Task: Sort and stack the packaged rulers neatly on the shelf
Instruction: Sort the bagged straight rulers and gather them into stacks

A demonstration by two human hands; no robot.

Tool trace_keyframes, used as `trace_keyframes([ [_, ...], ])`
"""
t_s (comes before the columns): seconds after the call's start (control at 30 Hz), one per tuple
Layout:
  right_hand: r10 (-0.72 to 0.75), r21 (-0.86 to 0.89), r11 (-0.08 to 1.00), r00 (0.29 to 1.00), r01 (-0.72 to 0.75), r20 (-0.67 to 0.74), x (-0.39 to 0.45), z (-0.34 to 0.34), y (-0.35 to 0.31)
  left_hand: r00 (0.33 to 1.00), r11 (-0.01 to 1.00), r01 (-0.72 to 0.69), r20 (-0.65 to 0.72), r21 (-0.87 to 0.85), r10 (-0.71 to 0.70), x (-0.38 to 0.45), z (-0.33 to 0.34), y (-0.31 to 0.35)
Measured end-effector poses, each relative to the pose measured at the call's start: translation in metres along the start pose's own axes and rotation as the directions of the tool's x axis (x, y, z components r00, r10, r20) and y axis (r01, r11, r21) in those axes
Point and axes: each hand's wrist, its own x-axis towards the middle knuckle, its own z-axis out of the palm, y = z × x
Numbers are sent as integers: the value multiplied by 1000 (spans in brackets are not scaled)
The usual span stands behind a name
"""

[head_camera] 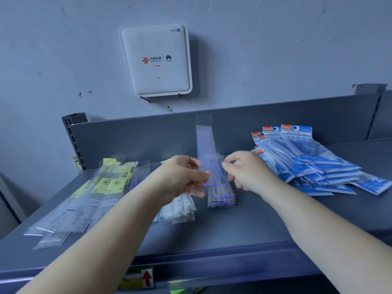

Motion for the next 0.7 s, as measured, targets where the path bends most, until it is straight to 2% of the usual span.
trace_keyframes([
  [0.07,6,252,968,999,-19,53,-4,0,-5,1000,999,-1,3,51,1,3,7,-2],
  [0.2,31,329,943,999,-43,41,-5,-2,-6,997,970,-46,-44,240,58,4,13,-4],
  [0.27,42,216,975,999,-46,24,-3,-1,-2,987,918,-79,-101,389,127,4,6,-5],
  [0.37,42,-170,985,999,-40,10,0,5,5,951,827,-105,-188,553,246,-2,-16,-7],
  [0.4,46,-240,970,999,-46,-7,0,5,5,936,795,-105,-211,598,283,-5,-25,-8],
  [0.47,16,-255,966,999,-28,-48,-1,6,0,904,742,-102,-250,662,347,-14,-44,-10],
  [0.53,-73,-237,970,995,54,-73,-3,9,-12,874,700,-74,-292,710,389,-23,-66,-13],
  [0.63,-199,-251,948,980,196,13,-9,24,-40,844,647,30,-366,762,392,-37,-103,-21],
  [0.7,-210,-246,941,972,230,106,-14,41,-59,842,623,122,-413,773,347,-47,-125,-29],
])
